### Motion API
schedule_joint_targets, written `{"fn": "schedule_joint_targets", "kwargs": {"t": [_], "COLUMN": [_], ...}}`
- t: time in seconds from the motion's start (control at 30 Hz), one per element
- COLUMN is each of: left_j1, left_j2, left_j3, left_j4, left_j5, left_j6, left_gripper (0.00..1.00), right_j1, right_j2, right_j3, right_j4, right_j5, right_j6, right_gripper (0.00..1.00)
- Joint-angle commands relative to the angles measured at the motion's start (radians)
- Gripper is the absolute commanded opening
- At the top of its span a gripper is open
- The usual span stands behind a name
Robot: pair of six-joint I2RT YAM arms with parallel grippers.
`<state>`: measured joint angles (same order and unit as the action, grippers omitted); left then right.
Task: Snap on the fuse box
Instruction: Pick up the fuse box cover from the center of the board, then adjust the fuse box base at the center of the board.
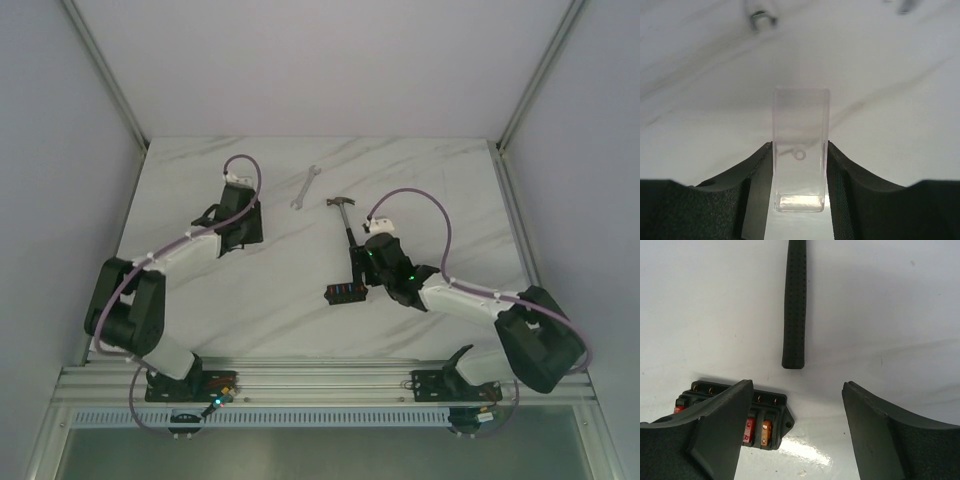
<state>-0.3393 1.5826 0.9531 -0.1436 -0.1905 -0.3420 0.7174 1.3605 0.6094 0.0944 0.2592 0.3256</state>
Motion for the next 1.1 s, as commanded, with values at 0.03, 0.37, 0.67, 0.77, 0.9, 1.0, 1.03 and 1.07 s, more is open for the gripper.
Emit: {"fn": "schedule_joint_targets", "kwargs": {"t": [0.03,0.37,0.67,0.77,0.9,1.0,1.03,1.07], "left_j1": [-0.116,-0.399,-0.549,-0.55,-0.549,-0.547,-0.546,-0.543], "left_j2": [-0.116,-0.143,0.029,0.045,0.014,-0.017,-0.027,-0.04], "left_j3": [-0.031,-0.028,0.046,0.04,0.012,-0.017,-0.028,-0.04], "left_j4": [-0.017,0.085,0.16,0.176,0.181,0.182,0.181,0.181], "left_j5": [0.067,0.192,0.254,0.25,0.23,0.212,0.207,0.202], "left_j6": [0.023,0.058,0.074,0.059,0.056,0.053,0.051,0.048], "left_gripper": [0.45,0.45,0.45,0.45,0.45,0.45,0.45,0.45], "right_j1": [-0.026,-0.036,-0.036,-0.037,-0.036,-0.038,-0.038,-0.039], "right_j2": [-0.083,-0.21,-0.251,-0.224,-0.103,-0.045,-0.022,0.006], "right_j3": [-0.017,-0.045,-0.098,-0.097,-0.064,-0.027,-0.007,0.016], "right_j4": [-0.028,-0.295,-0.345,-0.333,-0.261,-0.202,-0.186,-0.176], "right_j5": [0.022,0.037,-0.149,-0.196,-0.157,-0.129,-0.124,-0.119], "right_j6": [0.077,0.221,0.239,0.217,0.176,0.138,0.117,0.1], "right_gripper": [0.79,0.79,0.76,0.75,0.75,0.73,0.73,0.73]}}
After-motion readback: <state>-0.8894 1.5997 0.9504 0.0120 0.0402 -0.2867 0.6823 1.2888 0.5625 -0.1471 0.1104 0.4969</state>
